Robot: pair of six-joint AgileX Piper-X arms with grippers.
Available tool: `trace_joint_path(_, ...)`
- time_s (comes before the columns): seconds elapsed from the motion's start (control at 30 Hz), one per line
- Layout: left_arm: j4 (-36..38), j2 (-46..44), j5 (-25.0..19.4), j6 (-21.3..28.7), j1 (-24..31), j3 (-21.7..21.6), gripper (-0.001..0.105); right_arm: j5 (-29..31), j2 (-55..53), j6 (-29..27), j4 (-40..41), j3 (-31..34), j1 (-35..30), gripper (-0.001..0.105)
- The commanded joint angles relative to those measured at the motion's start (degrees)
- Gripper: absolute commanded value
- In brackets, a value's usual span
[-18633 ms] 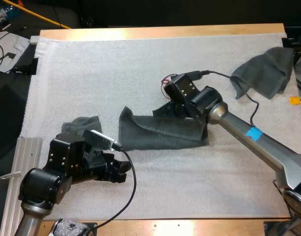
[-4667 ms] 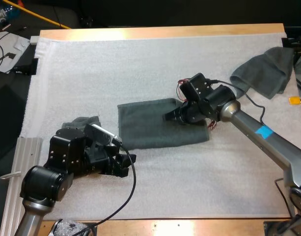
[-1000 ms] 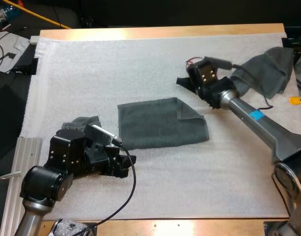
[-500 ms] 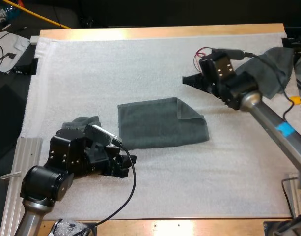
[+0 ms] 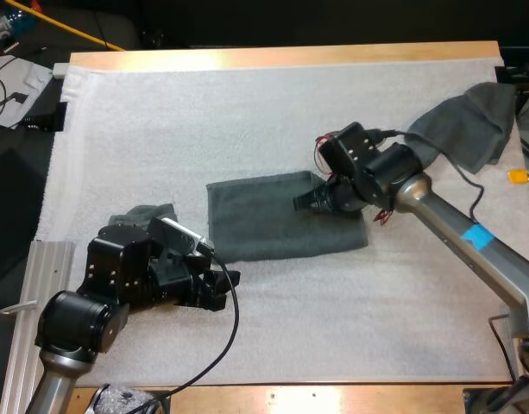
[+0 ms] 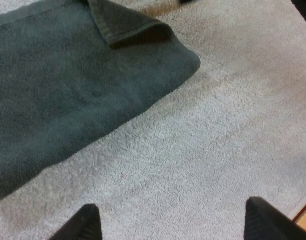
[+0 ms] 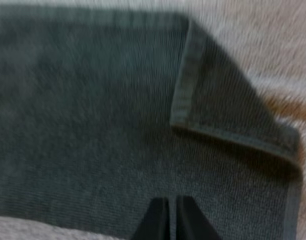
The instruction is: Pick towel from pile, fold and stack
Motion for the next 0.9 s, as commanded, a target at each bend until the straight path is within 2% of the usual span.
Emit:
trace_joint_path(0.0,-0.24,-0.15,0.22,-0.35,-0.32,-0.28,0.058,-0.36,1.23,-0.74,-0.26,0.76,0.43,0.000)
trace_joint_path(0.17,-0.12,-0.22,-0.07,-0.47,-0.27,-0.29,0.058,-1.59,3.40,-1.67,-3.04,3.16,0.27,0.000)
trace_joint_path(0.57,-0.16,-0.09,-0.04,-0.58,-0.19,-0.30,0.058,0.03,11.90,-1.34,-5.72,2.21,-0.70,0.000)
trace_joint_path(0.87,0.04,-0.08,0.32,-0.31,-0.17,-0.26,0.058,1.05,14.17,-0.74,-7.45,2.17,-2.05,0.000)
